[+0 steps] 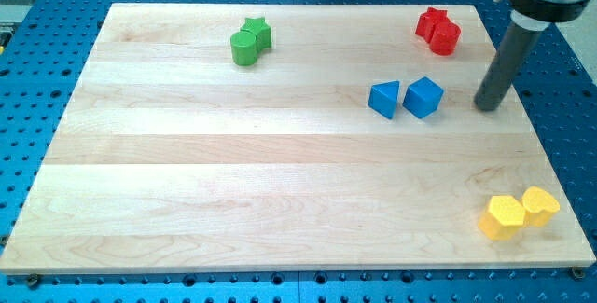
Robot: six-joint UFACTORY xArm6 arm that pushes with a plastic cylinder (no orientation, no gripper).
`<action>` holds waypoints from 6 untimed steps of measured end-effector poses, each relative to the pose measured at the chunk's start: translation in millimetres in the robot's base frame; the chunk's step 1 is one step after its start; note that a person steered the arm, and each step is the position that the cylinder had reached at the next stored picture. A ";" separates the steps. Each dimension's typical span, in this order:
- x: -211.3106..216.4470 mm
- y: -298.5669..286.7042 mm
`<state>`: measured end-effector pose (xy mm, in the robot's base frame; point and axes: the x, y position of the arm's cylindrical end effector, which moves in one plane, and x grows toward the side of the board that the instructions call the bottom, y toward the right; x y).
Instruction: Push the cube into the triangle
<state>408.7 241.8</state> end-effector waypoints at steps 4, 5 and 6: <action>-27.7 -54.2; -27.2 -68.3; -17.5 -74.2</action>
